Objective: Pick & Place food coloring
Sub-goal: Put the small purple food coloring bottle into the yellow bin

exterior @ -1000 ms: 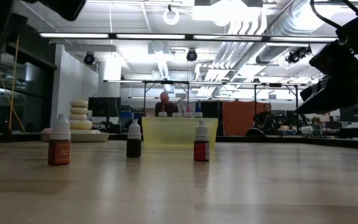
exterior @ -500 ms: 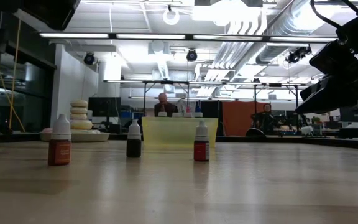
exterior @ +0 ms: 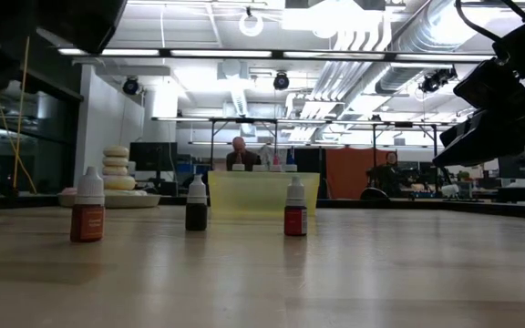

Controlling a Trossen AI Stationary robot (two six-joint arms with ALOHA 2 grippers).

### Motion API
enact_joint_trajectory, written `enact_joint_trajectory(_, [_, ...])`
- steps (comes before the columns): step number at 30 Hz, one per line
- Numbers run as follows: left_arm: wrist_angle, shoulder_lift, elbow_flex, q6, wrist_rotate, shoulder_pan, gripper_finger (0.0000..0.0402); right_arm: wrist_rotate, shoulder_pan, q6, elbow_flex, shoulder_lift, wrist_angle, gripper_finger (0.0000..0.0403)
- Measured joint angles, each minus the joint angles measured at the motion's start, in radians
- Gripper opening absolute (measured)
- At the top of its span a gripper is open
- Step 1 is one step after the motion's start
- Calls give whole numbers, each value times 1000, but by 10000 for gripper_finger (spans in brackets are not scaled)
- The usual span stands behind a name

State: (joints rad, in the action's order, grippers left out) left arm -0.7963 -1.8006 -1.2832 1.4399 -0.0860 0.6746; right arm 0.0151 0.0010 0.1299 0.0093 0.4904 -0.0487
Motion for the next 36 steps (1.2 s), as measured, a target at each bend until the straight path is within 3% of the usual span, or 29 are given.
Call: enact_joint_trajectory(36, [45,-68,1,-48,78,0,127,0,0,0,0,0,0,0])
